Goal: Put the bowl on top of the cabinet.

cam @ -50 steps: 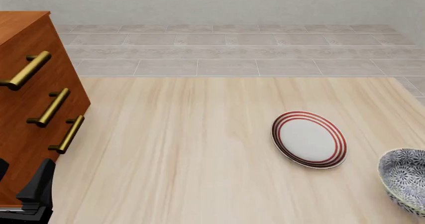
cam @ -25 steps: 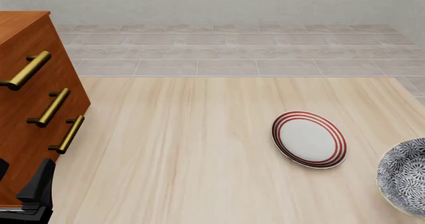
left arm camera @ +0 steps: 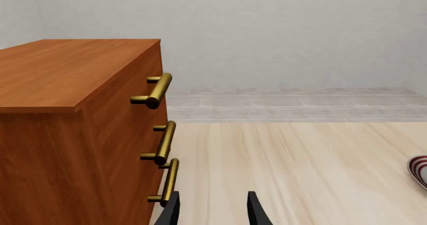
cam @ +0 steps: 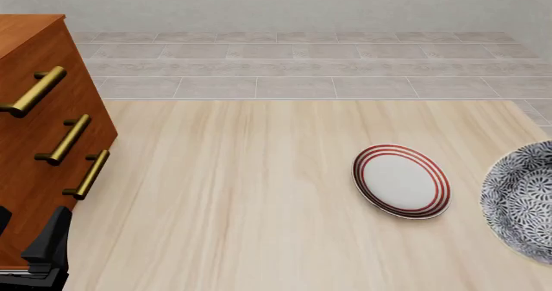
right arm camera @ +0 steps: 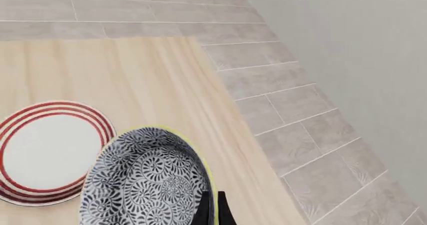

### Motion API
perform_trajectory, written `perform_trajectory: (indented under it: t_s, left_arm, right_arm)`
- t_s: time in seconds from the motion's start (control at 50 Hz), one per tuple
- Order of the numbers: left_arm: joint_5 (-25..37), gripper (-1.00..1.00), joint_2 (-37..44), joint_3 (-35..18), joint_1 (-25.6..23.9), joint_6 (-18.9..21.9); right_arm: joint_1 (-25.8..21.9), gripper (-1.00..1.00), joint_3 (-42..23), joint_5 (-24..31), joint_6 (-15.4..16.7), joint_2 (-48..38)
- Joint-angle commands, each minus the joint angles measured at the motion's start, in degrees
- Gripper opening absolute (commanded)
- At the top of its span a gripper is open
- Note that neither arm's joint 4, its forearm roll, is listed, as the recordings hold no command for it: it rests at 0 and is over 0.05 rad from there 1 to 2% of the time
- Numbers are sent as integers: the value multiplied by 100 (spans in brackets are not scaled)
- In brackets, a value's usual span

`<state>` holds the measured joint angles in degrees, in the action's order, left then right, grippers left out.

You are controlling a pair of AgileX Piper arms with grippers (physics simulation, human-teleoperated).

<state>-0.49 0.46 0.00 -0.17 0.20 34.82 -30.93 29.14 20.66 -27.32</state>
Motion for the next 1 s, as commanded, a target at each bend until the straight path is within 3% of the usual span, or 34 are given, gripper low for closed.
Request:
perform_trajectory:
  t_s: [0.02,0.42,1.0]
  left_arm:
    - [21,100,-15,-4,7,3]
    - [21,100,-16,-4,8,2]
    - [21,100,-16,-4,7,3]
  right_arm:
    - [-530,-100,-328,310,-297,450]
    - [-1564,-100,-463,-1,-739,826]
    - [-2618,-100,-462,-1162,-728,277]
